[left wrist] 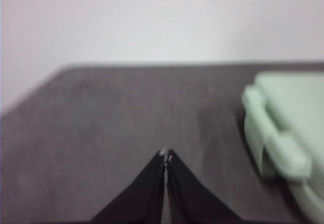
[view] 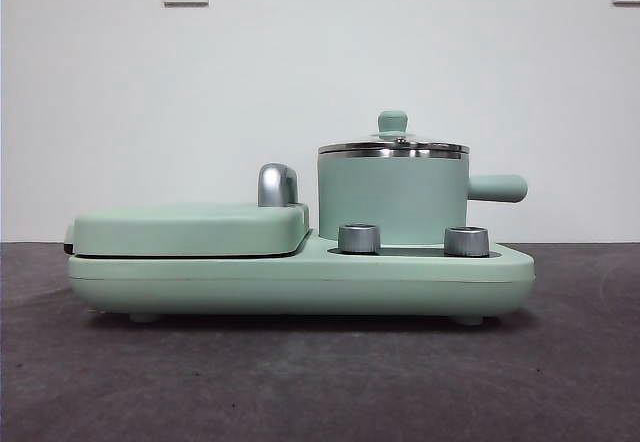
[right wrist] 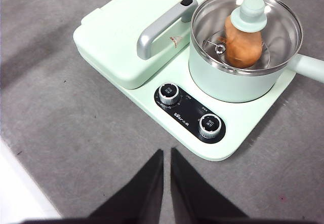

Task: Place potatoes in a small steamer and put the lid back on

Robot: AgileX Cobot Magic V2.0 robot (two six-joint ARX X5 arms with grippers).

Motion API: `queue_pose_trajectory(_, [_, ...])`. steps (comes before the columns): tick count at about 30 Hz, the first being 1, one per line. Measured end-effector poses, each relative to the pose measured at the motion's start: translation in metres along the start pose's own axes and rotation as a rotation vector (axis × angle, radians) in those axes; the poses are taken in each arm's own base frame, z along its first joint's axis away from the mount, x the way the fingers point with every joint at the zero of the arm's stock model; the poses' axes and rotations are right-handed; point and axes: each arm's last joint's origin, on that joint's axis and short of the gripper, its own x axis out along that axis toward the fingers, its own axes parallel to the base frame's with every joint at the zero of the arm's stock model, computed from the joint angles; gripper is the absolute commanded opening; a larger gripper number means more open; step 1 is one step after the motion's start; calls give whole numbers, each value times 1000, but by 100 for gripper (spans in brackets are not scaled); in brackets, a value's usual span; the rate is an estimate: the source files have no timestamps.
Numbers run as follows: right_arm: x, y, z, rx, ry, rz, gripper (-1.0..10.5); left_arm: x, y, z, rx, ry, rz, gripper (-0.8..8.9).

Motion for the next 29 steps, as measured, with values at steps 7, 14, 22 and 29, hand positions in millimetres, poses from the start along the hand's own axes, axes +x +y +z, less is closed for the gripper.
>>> queue_pose_trajectory(7, [0, 0, 0, -1, -3, 0, 21, -4, 1, -15, -99, 6, 3, 6])
queue_pose_trajectory(14, [0, 0, 0, -1, -5, 0, 21, -4, 1, -16, -111, 20, 5, 6])
queue_pose_trajectory(22, [0, 0, 1, -49, -11, -8, 20, -4, 1, -16, -111, 20, 5, 6])
queue_pose_trajectory(29, [9, -20, -36, -119, -273, -203, 21, -4, 1, -16, -111, 20, 6, 6])
